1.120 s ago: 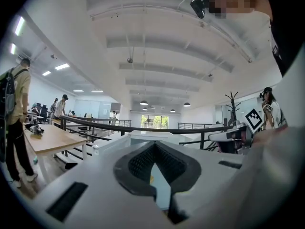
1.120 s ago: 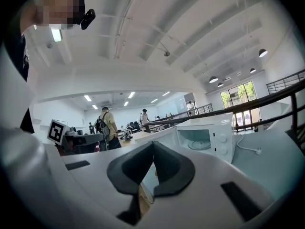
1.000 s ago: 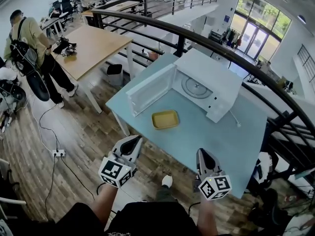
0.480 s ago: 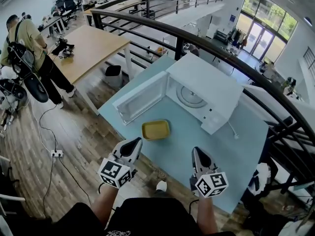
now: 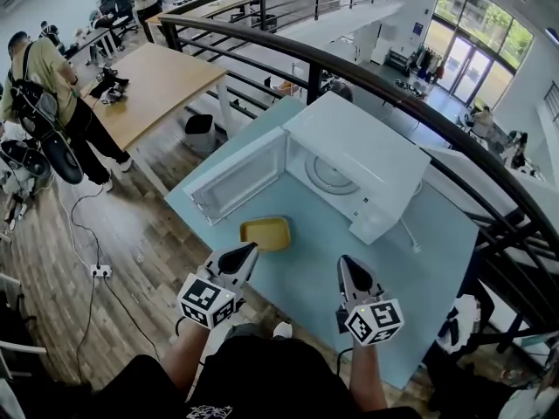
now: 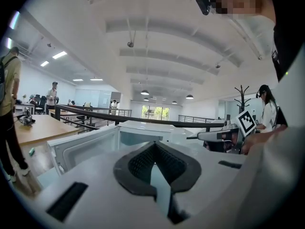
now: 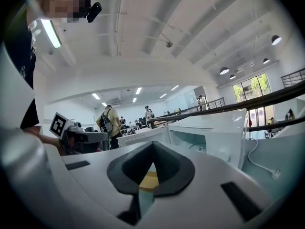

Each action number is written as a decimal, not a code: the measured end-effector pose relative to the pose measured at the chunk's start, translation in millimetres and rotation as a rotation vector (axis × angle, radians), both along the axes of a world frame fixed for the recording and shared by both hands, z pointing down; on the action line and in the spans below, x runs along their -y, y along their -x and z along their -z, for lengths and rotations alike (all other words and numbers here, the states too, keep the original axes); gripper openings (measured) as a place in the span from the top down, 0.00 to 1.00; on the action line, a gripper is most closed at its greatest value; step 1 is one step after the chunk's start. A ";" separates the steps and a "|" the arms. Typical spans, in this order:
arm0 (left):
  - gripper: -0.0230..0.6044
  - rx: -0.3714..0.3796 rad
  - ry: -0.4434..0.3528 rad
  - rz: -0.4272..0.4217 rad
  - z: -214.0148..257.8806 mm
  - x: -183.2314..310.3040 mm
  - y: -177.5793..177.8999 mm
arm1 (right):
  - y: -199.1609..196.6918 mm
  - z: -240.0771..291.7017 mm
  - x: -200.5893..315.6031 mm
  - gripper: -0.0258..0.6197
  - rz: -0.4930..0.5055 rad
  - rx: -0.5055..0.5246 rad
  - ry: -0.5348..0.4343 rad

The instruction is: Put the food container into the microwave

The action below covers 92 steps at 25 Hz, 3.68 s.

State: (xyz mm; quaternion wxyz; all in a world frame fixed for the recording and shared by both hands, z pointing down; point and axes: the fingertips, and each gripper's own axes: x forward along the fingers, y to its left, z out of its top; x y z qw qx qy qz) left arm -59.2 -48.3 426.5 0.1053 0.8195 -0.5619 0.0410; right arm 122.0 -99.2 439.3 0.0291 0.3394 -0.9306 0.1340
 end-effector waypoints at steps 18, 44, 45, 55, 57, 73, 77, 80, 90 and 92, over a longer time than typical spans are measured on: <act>0.95 -0.069 0.107 -0.051 -42.9 28.3 7.8 | 38.7 -28.7 11.2 0.95 0.051 0.032 0.047; 0.95 -0.455 0.631 0.028 -248.9 51.6 122.3 | 142.5 -123.2 45.5 0.95 0.106 -0.165 0.170; 0.95 -0.477 0.648 0.027 -254.2 51.1 123.5 | 144.5 -125.2 46.7 0.95 0.105 -0.167 0.174; 0.92 -0.637 0.728 -0.006 -275.4 62.2 120.1 | 150.0 -144.6 53.9 0.95 0.074 -0.167 0.236; 0.88 -0.652 0.737 -0.009 -278.6 66.0 118.8 | 150.7 -149.3 54.9 0.95 0.068 -0.168 0.248; 0.87 -0.729 0.800 0.000 -298.3 73.6 117.4 | 184.9 -176.1 39.5 0.95 0.122 -0.174 0.336; 0.87 -0.735 0.806 0.005 -299.5 74.1 117.3 | 199.5 -185.7 29.5 0.95 0.164 -0.218 0.342; 0.89 -0.727 0.807 0.004 -299.5 75.6 116.6 | 207.6 -189.9 24.7 0.95 0.189 -0.236 0.344; 0.90 -0.740 0.813 0.015 -297.2 75.4 116.9 | 205.5 -188.1 22.3 0.95 0.188 -0.230 0.346; 0.91 -0.744 0.811 0.017 -294.4 77.0 116.9 | 202.6 -187.5 22.8 0.95 0.178 -0.227 0.347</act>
